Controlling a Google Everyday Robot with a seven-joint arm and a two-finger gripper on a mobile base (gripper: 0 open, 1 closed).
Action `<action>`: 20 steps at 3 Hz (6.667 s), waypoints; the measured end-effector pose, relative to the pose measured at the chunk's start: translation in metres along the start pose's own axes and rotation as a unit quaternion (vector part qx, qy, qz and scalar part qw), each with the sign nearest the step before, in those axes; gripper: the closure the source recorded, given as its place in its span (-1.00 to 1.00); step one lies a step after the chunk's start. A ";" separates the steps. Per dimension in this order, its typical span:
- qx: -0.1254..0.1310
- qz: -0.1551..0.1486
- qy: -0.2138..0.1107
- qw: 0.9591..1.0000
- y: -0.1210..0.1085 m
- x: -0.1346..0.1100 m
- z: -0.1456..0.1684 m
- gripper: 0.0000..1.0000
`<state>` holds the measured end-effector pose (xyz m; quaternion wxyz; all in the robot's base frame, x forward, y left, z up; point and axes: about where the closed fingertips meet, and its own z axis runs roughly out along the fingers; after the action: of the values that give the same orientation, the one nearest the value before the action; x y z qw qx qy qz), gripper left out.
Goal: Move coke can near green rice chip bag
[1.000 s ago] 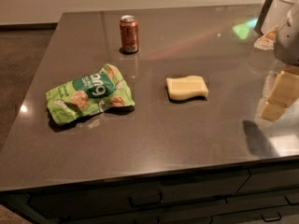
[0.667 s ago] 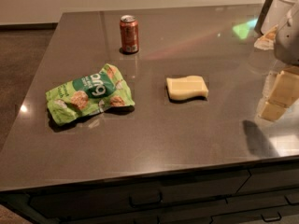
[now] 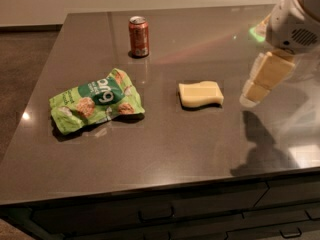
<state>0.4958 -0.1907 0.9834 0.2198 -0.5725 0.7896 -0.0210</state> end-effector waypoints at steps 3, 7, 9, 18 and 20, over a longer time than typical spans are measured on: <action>0.021 0.030 -0.118 0.992 -0.088 -0.101 0.055 -1.00; 0.001 0.088 -0.190 0.978 -0.151 -0.203 0.131 -1.00; 0.003 0.144 -0.185 0.972 -0.178 -0.223 0.165 -1.00; -0.006 0.192 -0.214 0.958 -0.186 -0.295 0.242 -0.22; -0.021 0.156 -0.219 0.963 -0.174 -0.303 0.231 0.67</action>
Offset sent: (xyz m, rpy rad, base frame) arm 0.1460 0.0778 0.0104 0.2662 -0.1302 -0.0235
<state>0.8120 0.0772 0.9228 0.3756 -0.4378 0.8019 0.1557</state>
